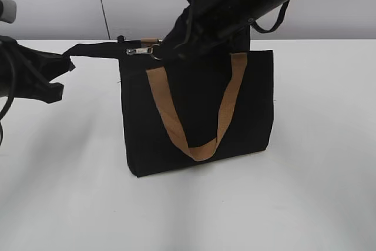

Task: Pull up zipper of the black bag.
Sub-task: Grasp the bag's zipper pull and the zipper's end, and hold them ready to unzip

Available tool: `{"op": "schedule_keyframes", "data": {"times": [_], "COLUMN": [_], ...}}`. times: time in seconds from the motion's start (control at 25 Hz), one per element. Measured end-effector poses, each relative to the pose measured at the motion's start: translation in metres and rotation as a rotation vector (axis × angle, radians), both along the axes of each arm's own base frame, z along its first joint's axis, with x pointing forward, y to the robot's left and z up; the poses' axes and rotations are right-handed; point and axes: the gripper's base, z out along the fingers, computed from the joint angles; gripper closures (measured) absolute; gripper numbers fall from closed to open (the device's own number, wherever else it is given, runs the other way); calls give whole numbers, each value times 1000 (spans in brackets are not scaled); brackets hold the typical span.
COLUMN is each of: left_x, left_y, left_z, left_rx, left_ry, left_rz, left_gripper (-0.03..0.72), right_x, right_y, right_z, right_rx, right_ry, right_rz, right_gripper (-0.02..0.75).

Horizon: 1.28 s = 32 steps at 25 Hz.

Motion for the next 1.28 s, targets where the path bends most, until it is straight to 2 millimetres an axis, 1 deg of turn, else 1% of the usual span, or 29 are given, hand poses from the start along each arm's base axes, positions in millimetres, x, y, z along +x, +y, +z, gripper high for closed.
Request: {"op": "schedule_keyframes", "data": {"times": [0.2,0.36,0.48,0.8,0.88,0.96,1.2,1.24,1.28], "left_x": [0,0,0,0,0,0,0,0,0], "left_y": [1,1,1,1,1,1,1,2,2], "left_z": [-1,-2,-2,-2,-2,-2,-2,-2,-2], "left_rx": [11,14,15,15,16,15,-1,-29,-57], "left_ry": [12,16,18,19,19,19,25,36,50], "left_rz": [8,11,12,12,12,12,22,41,63], "left_gripper": [698,698,698,698,698,698,698,698,696], "right_x": [13,16,20,34,36,37,36,35,35], "right_y": [-25,-43,-60,-117,-128,-134,-130,-128,-127], "right_z": [1,5,6,7,7,7,8,9,10], "right_rx": [16,25,32,11,11,15,59,67,73], "right_ry": [57,95,139,215,226,244,277,279,281], "right_rz": [-97,-128,-174,-367,-405,-423,-430,-427,-426], "right_gripper": [738,738,738,738,738,738,737,728,701]}}
